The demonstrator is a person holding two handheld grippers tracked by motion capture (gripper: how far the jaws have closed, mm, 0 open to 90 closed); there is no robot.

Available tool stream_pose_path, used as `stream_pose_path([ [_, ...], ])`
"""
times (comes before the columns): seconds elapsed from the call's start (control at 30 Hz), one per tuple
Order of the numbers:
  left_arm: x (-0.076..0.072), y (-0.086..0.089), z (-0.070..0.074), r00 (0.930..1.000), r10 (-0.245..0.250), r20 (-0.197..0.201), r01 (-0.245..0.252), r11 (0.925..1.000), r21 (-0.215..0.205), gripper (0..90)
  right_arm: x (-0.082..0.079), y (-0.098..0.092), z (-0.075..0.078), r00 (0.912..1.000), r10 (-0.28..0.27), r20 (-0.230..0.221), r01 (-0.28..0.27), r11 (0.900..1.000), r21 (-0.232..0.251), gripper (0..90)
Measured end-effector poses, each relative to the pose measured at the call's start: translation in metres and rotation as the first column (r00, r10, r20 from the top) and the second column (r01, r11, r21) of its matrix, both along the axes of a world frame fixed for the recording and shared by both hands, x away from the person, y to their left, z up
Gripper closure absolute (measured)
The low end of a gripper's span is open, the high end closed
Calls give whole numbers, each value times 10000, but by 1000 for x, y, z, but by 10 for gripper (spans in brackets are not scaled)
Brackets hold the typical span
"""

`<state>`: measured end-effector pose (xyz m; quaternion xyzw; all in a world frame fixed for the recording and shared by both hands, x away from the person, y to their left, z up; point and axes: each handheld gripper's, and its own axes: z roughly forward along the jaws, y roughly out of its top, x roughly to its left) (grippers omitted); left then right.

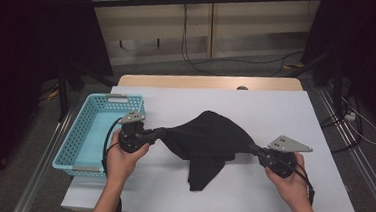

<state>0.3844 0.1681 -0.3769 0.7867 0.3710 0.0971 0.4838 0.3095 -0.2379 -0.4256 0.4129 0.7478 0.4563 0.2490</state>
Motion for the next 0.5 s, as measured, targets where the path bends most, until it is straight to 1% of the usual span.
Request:
stream_pose_path([
  [0.03, 0, -2, 1, 10000, -66, 22, 66, 10000, 51, 860, -1, -1, 2, 10000, -13, 94, 13, 10000, -71, 894],
  [0.13, 0, -7, 5, 9998, -178, 105, 177, 9998, 62, 860, 1, -6, 7, 9998, -89, 173, 91, 9999, -105, 894],
  [0.23, 2, -8, 9, 9997, -150, 197, 150, 9999, 11, 860, 7, -10, 14, 9996, -175, 210, 178, 9997, -146, 894],
  [0.3, 5, -7, 12, 9997, -81, 231, 81, 10000, -30, 860, 12, -11, 21, 9996, -175, 202, 176, 9998, -35, 894],
  [0.33, 5, -7, 12, 9997, -81, 231, 81, 10000, -30, 860, 14, -11, 24, 9995, -173, 252, 174, 9998, -51, 894],
  [0.4, 10, -6, 16, 9996, -37, 272, 36, 10000, 25, 860, 19, -10, 32, 9994, -141, 304, 145, 9998, -109, 894],
  [0.47, 13, -6, 19, 9996, 55, 289, -51, 9999, -122, 860, 22, -8, 39, 9992, -117, 376, 123, 9998, -156, 894],
  [0.5, 14, -6, 20, 9995, 56, 321, -52, 9999, -112, 861, 24, -8, 42, 9991, -119, 418, 127, 9997, -191, 894],
])
